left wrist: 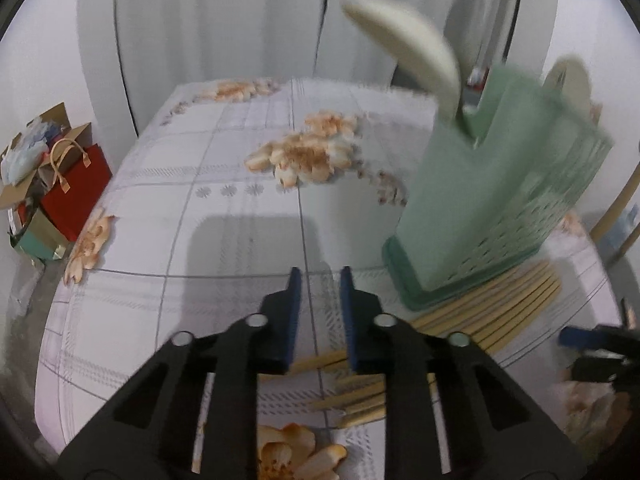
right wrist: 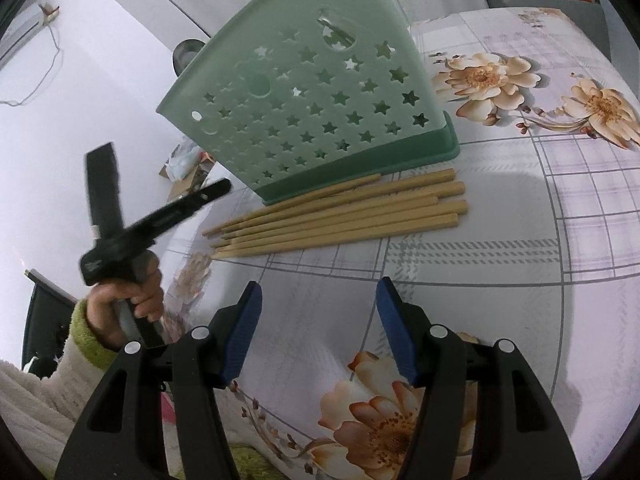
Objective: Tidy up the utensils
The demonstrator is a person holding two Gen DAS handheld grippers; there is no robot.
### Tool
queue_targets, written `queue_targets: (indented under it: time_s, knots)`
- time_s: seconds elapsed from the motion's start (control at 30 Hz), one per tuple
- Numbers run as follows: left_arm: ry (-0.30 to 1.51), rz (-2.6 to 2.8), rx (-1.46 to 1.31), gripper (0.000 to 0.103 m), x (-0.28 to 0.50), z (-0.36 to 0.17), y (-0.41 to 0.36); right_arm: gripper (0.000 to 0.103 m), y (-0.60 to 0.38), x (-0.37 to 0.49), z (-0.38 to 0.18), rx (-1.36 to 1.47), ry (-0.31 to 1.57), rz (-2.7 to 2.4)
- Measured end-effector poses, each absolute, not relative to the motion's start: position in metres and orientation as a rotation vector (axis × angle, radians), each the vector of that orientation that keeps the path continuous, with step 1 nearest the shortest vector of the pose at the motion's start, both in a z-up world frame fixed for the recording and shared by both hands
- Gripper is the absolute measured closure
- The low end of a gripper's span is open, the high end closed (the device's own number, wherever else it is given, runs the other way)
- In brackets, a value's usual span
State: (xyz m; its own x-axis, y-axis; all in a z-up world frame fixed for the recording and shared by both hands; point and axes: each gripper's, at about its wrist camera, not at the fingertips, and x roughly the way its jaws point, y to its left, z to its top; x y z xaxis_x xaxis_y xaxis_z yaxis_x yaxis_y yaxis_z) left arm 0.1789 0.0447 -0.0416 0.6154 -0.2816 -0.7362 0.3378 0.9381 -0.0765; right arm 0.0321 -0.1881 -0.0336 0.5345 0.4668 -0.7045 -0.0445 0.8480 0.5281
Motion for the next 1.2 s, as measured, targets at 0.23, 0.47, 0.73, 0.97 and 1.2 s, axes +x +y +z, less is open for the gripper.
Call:
queue_targets:
  time_s: [0.23, 0.47, 0.73, 0.97, 1.2]
  knots:
    - [0.859, -0.382, 0.142, 0.097, 0.168, -0.052, 0.037, 0.045, -0.191, 0.034, -0.034, 0.534, 0.967, 0.332]
    - [0.918, -0.456, 0.122, 0.097, 0.146, -0.049, 0.029, 0.045, -0.193, 0.034, -0.033, 0.568, 0.968, 0.324]
    - [1.032, -0.564, -0.010, 0.097, 0.124, -0.049, 0.023, 0.050, -0.197, 0.029, -0.033, 0.588, 0.978, 0.280]
    - [1.101, -0.668, -0.094, 0.097, 0.099, -0.052, 0.007, 0.066, -0.207, 0.015, -0.031, 0.606, 1.000, 0.210]
    - [1.124, -0.739, -0.139, 0.097, 0.086, -0.056, -0.013, 0.085, -0.215, 0.010, -0.031, 0.617, 1.025, 0.139]
